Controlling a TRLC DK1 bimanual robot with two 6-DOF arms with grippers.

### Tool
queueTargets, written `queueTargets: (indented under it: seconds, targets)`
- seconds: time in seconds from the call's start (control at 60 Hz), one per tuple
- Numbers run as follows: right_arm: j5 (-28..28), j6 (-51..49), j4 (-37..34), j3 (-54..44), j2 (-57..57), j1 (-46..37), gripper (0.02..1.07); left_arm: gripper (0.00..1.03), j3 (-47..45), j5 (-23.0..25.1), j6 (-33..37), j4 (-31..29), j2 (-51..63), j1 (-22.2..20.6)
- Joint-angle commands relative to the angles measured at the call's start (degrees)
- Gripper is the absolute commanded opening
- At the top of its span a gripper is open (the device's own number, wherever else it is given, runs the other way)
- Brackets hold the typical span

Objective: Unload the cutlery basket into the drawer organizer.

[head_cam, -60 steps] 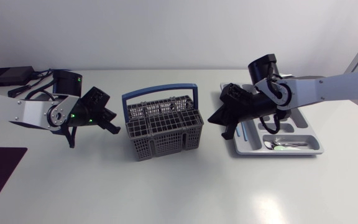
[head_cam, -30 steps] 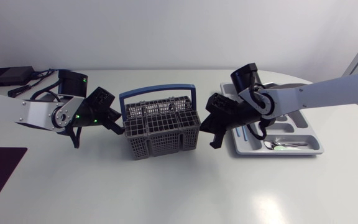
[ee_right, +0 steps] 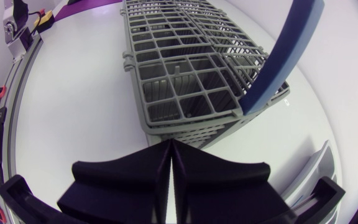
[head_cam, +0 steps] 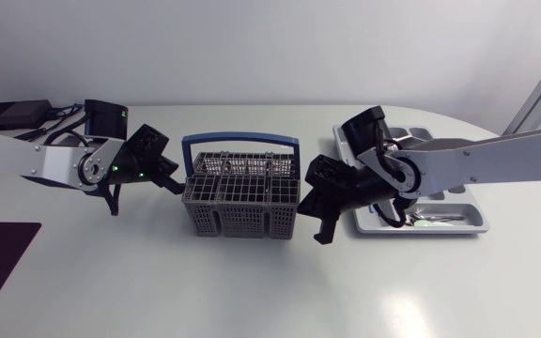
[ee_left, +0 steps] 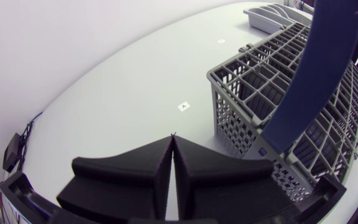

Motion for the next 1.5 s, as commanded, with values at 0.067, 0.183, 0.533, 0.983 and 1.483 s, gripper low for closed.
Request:
queueTargets:
  seconds: [0.067,0.183,0.533,0.983,1.483]
  targets:
    - [-1.63,1.19,1.81,0.77,0.85,0.25,0.08,0.06,0.42,0.98,-0.92,0.35,1.94,-0.67]
    - [-1.37,1.28,1.9,1.65,1.2,-0.1,0.08,0.06,-0.9,0.98,-0.92,0.26,0.97,-0.49]
    - [0.21,1.8,2.51,3.15,3.04,0.43,0.08,0.06,-4.42,1.33,-0.92,0.26,-2.98,0.56]
    - [7.77,2.42,4.97,-6.52,-18.05,-7.66,0.28,0.07,-6.79,4.94,-1.98,-3.17,-14.58,8.04]
    - [17.17,9.1,10.6,-17.6,-40.55,-14.25,1.03,1.0,-17.34,4.76,-8.66,-4.22,-36.12,10.32]
